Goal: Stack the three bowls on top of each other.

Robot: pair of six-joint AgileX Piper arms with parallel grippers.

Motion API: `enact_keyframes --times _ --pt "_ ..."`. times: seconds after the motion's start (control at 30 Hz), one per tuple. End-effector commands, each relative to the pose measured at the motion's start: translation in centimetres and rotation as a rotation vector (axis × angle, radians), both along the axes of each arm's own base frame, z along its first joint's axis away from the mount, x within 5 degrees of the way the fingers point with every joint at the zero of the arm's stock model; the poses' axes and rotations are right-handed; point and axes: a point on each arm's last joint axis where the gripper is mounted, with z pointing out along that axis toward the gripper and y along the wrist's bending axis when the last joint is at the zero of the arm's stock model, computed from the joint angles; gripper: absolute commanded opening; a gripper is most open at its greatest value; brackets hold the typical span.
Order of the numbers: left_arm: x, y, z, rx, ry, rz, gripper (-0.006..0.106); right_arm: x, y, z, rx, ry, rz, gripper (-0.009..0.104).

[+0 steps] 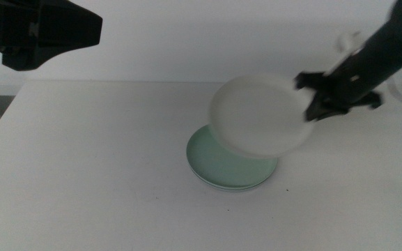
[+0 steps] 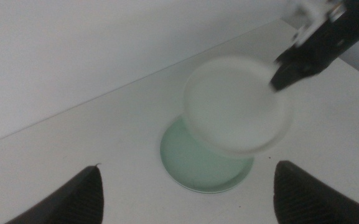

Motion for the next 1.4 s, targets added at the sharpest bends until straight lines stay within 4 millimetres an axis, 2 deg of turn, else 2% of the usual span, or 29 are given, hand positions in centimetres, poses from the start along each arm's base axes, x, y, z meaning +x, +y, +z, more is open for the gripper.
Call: enact_keyframes --times 0.0,0.13,0.47,0.73,0.83,0.9,1.0,1.1,1.17,1.23,1.37 --pt "0.0 0.0 0.0 -0.005 -0.012 0.002 0.094 0.6 1.8 -1.5 0.027 0.011 0.015 -0.002" --pt "0.0 0.0 0.0 -0.005 -0.01 0.001 0.094 1.8 3.2 -4.0 0.086 0.025 -0.015 -0.002" --pt "0.0 0.0 0.0 -0.003 -0.011 0.0 0.094 2.9 3.7 -8.1 0.092 0.101 -0.03 -0.002" --pt "0.0 0.0 0.1 -0.008 -0.016 0.003 0.094 2.7 4.4 -8.7 0.073 0.104 0.008 0.002" --pt "0.0 0.0 0.1 -0.011 -0.022 0.004 0.094 2.7 4.4 -8.7 0.073 0.108 0.009 0.011" --pt "0.1 0.0 0.2 -0.017 -0.03 0.006 0.094 2.7 4.4 -8.7 0.073 0.108 0.009 0.023" --pt "0.2 0.0 0.3 -0.024 -0.043 0.008 0.094 2.7 4.4 -8.5 0.071 0.09 0.018 0.047" --pt "0.2 0.0 0.5 -0.034 -0.06 0.012 0.094 2.7 4.2 -7.1 0.066 0.017 0.077 0.069" --pt "0.3 -0.1 0.6 -0.041 -0.072 0.014 0.094 2.6 3.8 -5.0 0.033 -0.078 0.132 0.08" --pt "0.3 -0.1 0.7 -0.044 -0.078 0.015 0.094 2.1 2.9 -2.4 -0.01 -0.159 0.147 0.086" --pt "0.3 -0.1 0.7 -0.046 -0.081 0.016 0.094 0.0 0.1 4.4 -0.074 -0.343 0.077 0.087"
